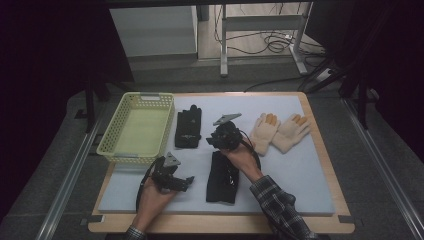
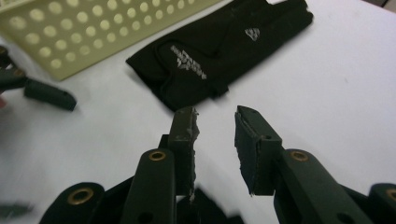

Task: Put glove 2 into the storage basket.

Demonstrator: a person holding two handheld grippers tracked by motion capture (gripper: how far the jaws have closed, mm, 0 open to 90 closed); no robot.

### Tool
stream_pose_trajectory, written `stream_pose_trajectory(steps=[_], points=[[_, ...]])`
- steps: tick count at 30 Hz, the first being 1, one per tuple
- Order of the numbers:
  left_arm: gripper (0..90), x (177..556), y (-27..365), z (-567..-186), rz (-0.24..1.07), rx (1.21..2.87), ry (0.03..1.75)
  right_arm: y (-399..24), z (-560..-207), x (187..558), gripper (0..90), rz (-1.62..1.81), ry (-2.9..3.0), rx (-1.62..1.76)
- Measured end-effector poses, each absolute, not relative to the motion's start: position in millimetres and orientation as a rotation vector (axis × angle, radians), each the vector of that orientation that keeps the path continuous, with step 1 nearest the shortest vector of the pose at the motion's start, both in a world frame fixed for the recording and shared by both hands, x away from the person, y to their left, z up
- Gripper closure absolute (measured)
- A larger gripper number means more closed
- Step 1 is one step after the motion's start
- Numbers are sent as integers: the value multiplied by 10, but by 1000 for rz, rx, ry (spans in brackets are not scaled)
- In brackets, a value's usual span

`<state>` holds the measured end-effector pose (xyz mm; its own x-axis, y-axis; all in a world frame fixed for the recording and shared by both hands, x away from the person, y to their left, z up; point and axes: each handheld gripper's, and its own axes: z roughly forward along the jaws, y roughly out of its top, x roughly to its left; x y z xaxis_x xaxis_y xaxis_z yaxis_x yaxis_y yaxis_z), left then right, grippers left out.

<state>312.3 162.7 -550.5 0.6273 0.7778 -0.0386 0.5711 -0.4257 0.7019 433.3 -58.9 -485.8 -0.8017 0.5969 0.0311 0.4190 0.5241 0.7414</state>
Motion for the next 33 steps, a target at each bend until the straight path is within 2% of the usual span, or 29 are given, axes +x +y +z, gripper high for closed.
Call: stream_pose_trajectory(steps=[10,17,23,26,27,29,30,31,32,33], points=[[59,3121,1625,-5506,380,2150,1052,-144,-5040,4744,601,1105,2563,847],[58,3122,1627,-5506,379,2150,1052,94,-5143,5032,525,1074,2547,856],[58,3122,1627,-5506,378,2150,1052,255,-5188,5151,427,1055,2544,851],[58,3122,1626,-5506,379,2150,1052,339,-5264,5192,422,966,2562,834],[58,3122,1627,-5506,378,2150,1052,339,-5264,5192,422,966,2562,834],[58,3122,1627,-5506,379,2150,1052,312,-5291,5286,505,1026,2608,934],[58,3122,1627,-5506,378,2150,1052,312,-5291,5286,505,1026,2608,934],[59,3122,1626,-5506,379,2150,1052,303,-5309,5291,586,1047,2593,941],[59,3122,1626,-5506,379,2150,1052,303,-5309,5291,586,1047,2593,941],[58,3122,1626,-5506,379,2150,1052,305,-5315,5284,646,1053,2580,959]])
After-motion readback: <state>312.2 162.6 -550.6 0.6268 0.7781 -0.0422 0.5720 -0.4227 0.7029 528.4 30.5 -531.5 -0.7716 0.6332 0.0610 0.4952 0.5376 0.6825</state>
